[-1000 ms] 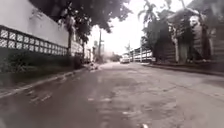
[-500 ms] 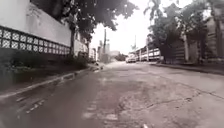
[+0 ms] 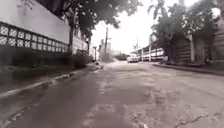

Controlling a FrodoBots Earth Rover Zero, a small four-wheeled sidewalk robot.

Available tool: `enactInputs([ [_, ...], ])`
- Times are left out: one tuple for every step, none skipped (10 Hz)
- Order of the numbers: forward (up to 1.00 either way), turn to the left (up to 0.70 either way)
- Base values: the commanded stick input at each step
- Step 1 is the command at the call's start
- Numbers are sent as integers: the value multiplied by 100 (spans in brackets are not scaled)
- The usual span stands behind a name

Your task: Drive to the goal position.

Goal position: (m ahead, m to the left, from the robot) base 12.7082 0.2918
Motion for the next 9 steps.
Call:
enactInputs([
  [100, 0],
  [100, 0],
  [100, 0],
  [100, 0],
  [100, 0],
  [100, 0],
  [100, 0],
  [100, 0],
  [100, 0],
])
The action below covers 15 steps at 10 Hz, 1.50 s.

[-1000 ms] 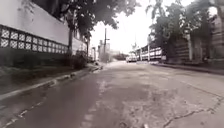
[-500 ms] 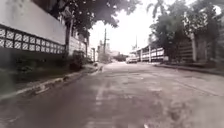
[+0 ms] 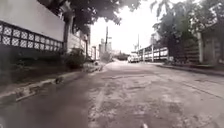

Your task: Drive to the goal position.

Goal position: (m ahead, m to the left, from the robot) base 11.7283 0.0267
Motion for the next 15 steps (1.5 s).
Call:
enactInputs([
  [100, 0],
  [100, 0],
  [100, 0],
  [100, 0],
  [100, 0],
  [100, -4],
  [100, -18],
  [100, -34],
  [100, -30],
  [100, 0],
  [100, 0],
  [100, 0],
  [100, 0],
  [100, 0],
  [100, 0],
])
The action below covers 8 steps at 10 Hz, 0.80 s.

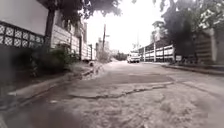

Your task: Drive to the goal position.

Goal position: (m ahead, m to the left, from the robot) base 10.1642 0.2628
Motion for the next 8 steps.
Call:
enactInputs([
  [100, 0],
  [100, 0],
  [100, 0],
  [100, 0],
  [100, 0],
  [100, -4],
  [100, -36],
  [100, -36],
])
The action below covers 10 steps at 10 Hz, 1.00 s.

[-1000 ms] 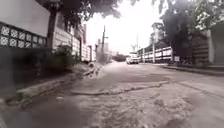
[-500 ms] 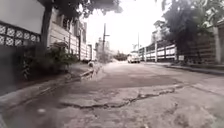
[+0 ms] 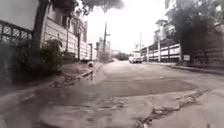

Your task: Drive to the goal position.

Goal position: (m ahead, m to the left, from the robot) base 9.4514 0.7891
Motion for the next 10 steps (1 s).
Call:
enactInputs([
  [100, -5],
  [100, 0],
  [100, 0],
  [100, 0],
  [100, 0],
  [100, 0],
  [100, 0],
  [100, 0],
  [100, 0],
  [100, 0],
])
